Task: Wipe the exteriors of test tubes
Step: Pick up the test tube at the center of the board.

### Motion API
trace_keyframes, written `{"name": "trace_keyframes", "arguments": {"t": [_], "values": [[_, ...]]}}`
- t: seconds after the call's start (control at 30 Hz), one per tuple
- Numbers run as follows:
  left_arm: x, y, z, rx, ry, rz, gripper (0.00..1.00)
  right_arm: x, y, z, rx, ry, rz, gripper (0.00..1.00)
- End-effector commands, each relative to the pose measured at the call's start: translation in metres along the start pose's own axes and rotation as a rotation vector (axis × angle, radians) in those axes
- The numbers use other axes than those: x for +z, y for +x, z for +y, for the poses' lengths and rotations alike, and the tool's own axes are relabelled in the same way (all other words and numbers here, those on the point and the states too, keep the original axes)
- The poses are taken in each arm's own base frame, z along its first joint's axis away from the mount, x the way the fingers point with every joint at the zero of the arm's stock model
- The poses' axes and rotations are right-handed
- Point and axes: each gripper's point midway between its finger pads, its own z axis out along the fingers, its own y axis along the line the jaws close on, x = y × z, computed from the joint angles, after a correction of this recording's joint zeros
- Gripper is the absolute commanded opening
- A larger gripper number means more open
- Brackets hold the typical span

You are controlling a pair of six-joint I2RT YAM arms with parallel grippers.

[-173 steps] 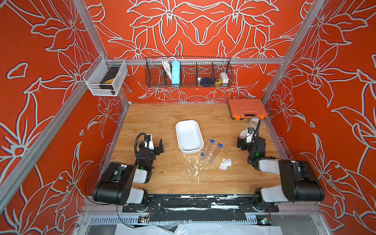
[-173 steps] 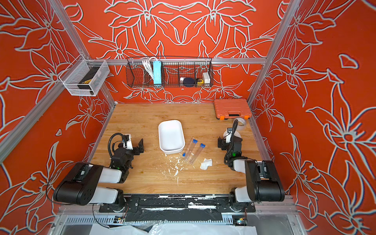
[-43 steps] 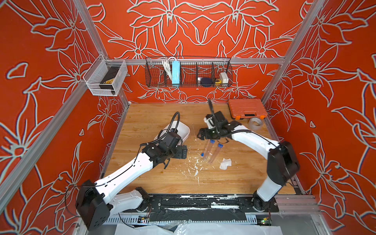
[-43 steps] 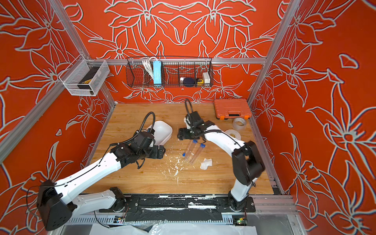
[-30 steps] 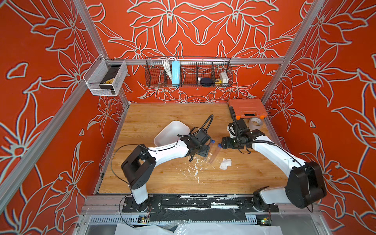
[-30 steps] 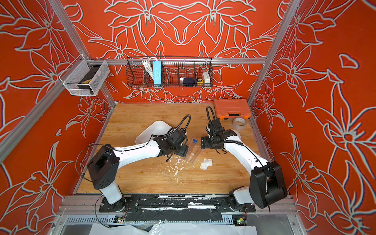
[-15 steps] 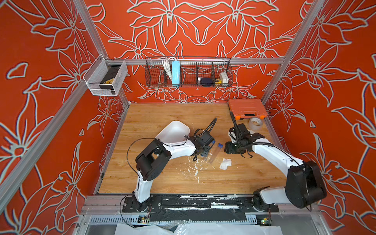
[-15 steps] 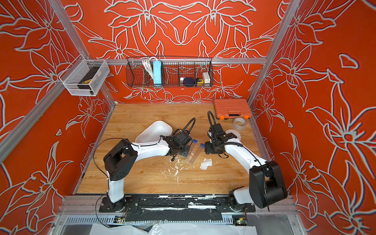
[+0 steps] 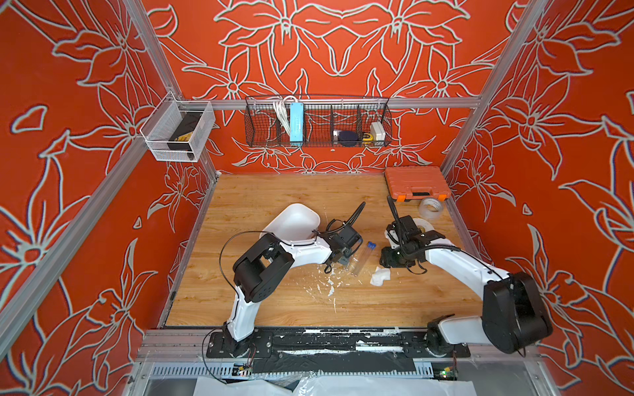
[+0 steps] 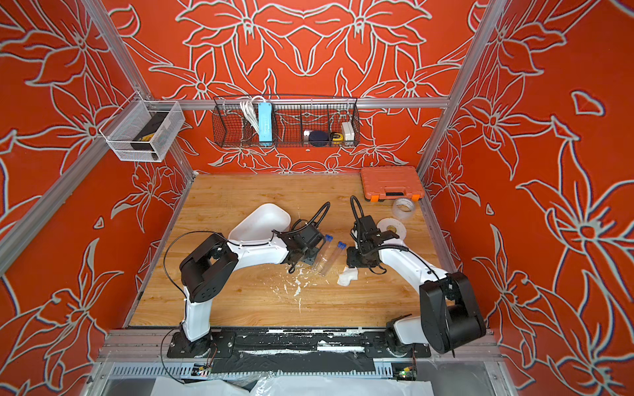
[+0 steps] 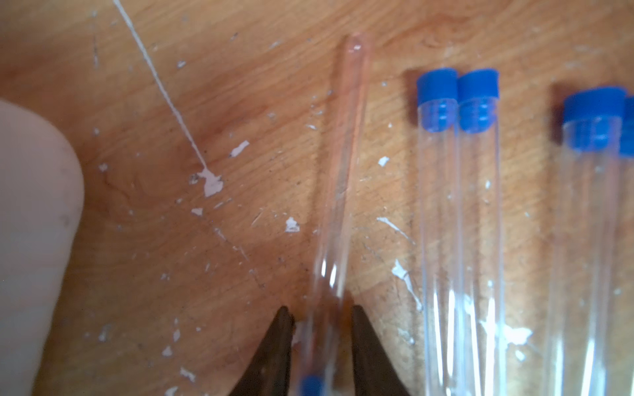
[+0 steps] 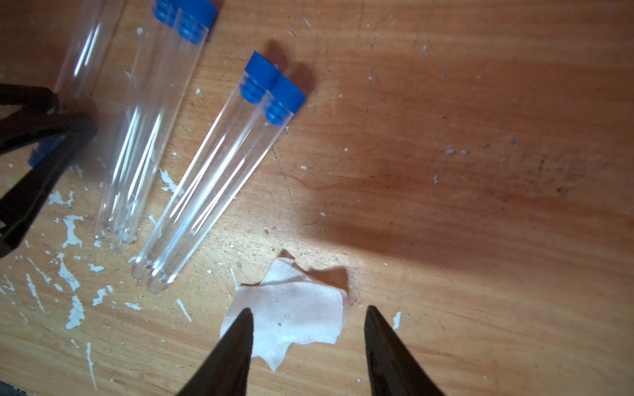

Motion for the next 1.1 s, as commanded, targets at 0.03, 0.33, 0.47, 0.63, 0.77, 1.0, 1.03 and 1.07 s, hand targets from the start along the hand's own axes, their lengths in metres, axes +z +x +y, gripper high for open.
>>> {"name": "trace_keyframes", "arguments": {"t": [0.03,0.33,0.47,0.63,0.77,1.0,1.03,1.07], "values": [[-0.001,0.033,0.011,0.011,-0.023,0.073,0.18,-0.001,0.009,-0.001,0.016,-0.003,0.014,0.51],[-0.011,0.069,0.017,-0.021,0.021,0.121,0.22,-0.004,0.029,-0.004,-0.018,0.074,0.071,0.53],[-0.011,0.081,0.018,-0.018,0.029,0.145,0.29,-0.002,0.038,-0.004,-0.043,0.123,0.098,0.54],[-0.009,0.095,0.019,-0.014,0.036,0.170,0.27,0.004,0.042,-0.003,-0.071,0.167,0.126,0.53],[-0.011,0.101,0.019,-0.011,0.039,0.179,0.22,0.013,0.044,-0.001,-0.091,0.199,0.154,0.53],[-0.022,0.099,0.011,-0.014,0.103,0.156,0.16,0.025,0.042,0.001,-0.108,0.235,0.159,0.44],[-0.026,0.097,0.009,-0.016,0.117,0.148,0.16,0.027,0.042,0.000,-0.112,0.242,0.161,0.39],[-0.030,0.095,0.007,-0.020,0.132,0.140,0.14,0.028,0.043,0.000,-0.115,0.245,0.165,0.35]]}}
